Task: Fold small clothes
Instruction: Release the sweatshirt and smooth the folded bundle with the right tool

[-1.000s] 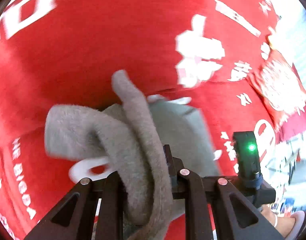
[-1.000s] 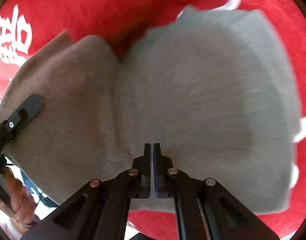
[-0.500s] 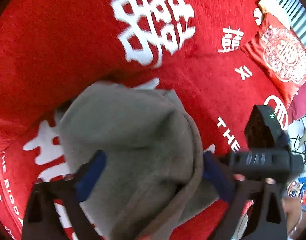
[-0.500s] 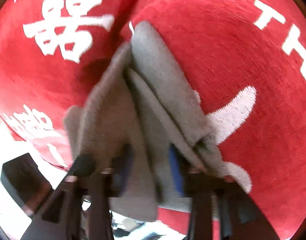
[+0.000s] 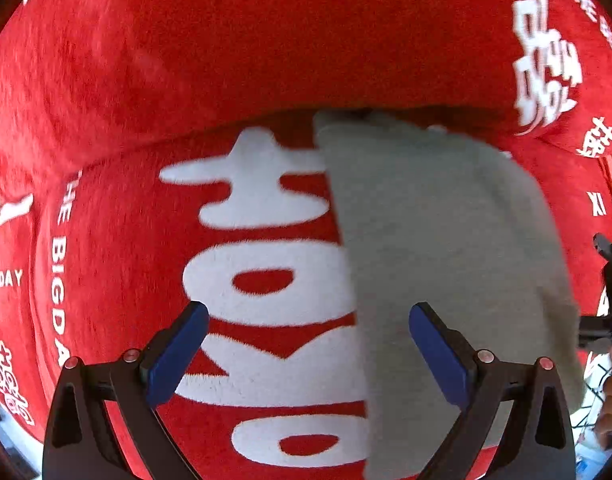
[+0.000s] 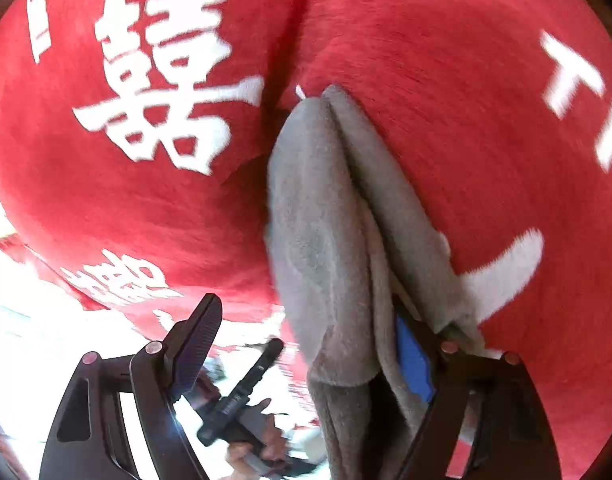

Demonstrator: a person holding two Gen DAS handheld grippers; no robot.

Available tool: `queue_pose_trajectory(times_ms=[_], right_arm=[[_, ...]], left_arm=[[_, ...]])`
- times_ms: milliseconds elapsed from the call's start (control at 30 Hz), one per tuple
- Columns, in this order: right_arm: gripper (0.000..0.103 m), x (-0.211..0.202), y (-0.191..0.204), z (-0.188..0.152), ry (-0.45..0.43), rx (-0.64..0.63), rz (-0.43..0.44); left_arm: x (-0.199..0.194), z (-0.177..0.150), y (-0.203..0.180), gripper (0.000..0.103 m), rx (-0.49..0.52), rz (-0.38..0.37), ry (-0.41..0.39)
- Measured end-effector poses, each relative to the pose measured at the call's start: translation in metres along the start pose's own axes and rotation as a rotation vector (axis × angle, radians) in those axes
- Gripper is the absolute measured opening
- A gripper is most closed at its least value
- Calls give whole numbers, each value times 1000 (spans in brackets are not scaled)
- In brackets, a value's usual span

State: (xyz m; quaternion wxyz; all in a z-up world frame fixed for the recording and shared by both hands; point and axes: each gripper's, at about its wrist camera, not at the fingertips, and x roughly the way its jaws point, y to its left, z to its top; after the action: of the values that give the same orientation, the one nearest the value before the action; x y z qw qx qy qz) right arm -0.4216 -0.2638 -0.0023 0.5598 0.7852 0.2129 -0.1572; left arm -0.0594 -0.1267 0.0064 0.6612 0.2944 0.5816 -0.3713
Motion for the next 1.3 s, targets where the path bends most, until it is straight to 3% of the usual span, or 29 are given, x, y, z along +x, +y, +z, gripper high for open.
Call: queue_pose_trajectory(times_ms=[67, 100, 133, 267, 367, 400, 467, 533, 600, 700, 833, 1000, 1033, 1167, 1267, 1300], right_arm=[[53, 6, 16, 3, 18, -71, -115], [13, 7, 25, 3, 30, -121, -192], [14, 9, 36, 1, 46, -187, -284], [14, -4, 65, -2, 19, -389, -396], [16, -1, 55, 10, 22, -385, -510], [27, -1, 43, 14, 39, -379, -566], [29, -7, 38, 15, 39, -362, -559], [36, -22, 46, 12, 18, -378, -631], [35, -39, 50, 8, 9, -415, -672], [25, -56, 76, -19, 19, -474, -624], [25, -60, 92, -59, 80, -564, -571], [24, -28, 62, -71, 179, -590, -741], [15, -25, 44, -68, 199, -575, -779], [11, -53, 34, -58, 164, -503, -694], [18, -78, 27, -54, 136, -382, -601], [25, -85, 24, -55, 126, -355, -578]], left_arm=[[4, -6, 2, 101, -6, 6, 7], [4, -7, 1, 101, -6, 16, 4], [4, -9, -1, 101, -3, 29, -2], [7, -12, -4, 101, 0, 4, 0], [16, -11, -7, 101, -2, -43, 27], [17, -11, -7, 101, -6, -46, 36], [14, -12, -3, 101, -13, -48, 46], [9, -12, 1, 101, -17, -50, 42], [0, -13, 6, 101, -13, -65, 35], [-5, -24, 4, 101, 5, -72, 42], [17, -45, -4, 101, 25, -74, 121], [39, -67, -8, 101, -3, -82, 190], [40, -71, -7, 101, -6, -75, 189], [35, -75, 2, 101, -4, -71, 183], [31, -77, 10, 101, -2, -63, 197], [28, -78, 13, 101, -4, -63, 203]])
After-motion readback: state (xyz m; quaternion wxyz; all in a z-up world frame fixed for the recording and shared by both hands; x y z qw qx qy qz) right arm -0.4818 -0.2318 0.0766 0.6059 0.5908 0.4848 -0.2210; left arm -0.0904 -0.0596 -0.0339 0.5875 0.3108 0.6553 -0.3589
